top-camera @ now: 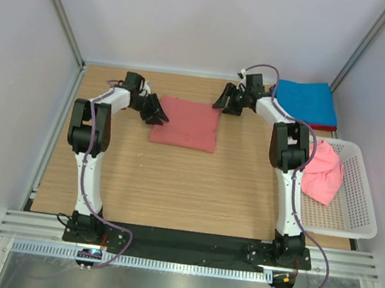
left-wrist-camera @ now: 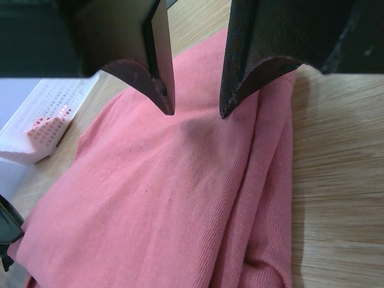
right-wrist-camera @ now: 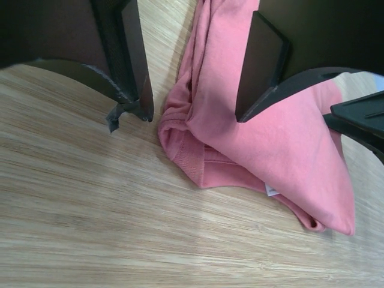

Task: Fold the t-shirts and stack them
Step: Neatly place the folded tshirt to the corner

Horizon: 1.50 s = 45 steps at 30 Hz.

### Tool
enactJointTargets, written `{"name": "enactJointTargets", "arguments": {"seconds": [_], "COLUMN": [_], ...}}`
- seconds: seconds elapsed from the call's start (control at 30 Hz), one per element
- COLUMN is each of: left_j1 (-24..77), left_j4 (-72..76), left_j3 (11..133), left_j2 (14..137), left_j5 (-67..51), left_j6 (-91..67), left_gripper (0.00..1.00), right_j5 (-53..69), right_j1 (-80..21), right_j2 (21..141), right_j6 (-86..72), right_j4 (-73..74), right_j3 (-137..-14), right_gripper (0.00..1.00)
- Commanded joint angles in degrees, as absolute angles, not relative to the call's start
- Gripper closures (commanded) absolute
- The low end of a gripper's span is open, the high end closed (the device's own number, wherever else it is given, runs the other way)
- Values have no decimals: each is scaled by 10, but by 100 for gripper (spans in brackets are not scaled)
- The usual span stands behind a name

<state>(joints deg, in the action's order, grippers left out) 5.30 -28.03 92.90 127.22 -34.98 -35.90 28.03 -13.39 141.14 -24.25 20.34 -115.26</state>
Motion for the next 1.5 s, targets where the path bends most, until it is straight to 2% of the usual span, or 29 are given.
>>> {"name": "enactJointTargets", "arguments": {"seconds": [0.0,0.5,0.7,0.83,0.97,1.0,1.13,1.17,1.33,1.47], "left_j1": [49,50,49,48,43,41,28,28,28,28], "left_j4": [-287,-310,-366,-381,-410,-411,-418,-418,-399,-388], "left_j3": [941,924,861,799,757,741,722,719,700,702], "left_j2": [1274,1156,1043,977,928,912,885,882,874,895], "left_j5": [-330,-341,-255,-194,-134,-117,-115,-116,-119,-131], "left_j6": [-352,-360,-337,-331,-331,-332,-340,-338,-337,-335], "left_gripper": [62,61,60,59,58,58,57,57,58,58], "right_j5": [272,302,295,247,235,231,221,215,225,203], "right_j1": [-140,-153,-166,-177,-180,-179,-175,-172,-145,-127], "right_j2": [1432,1419,1428,1439,1436,1434,1410,1402,1331,1284], "right_j6": [-225,-214,-213,-205,-208,-209,-179,-175,-163,-99], "right_j4": [240,221,223,246,239,231,227,215,195,257], "right_j3": [-1136,-1086,-1099,-1122,-1117,-1111,-1107,-1100,-1078,-1087], "right_gripper": [37,42,43,45,55,65,88,99,99,99]}}
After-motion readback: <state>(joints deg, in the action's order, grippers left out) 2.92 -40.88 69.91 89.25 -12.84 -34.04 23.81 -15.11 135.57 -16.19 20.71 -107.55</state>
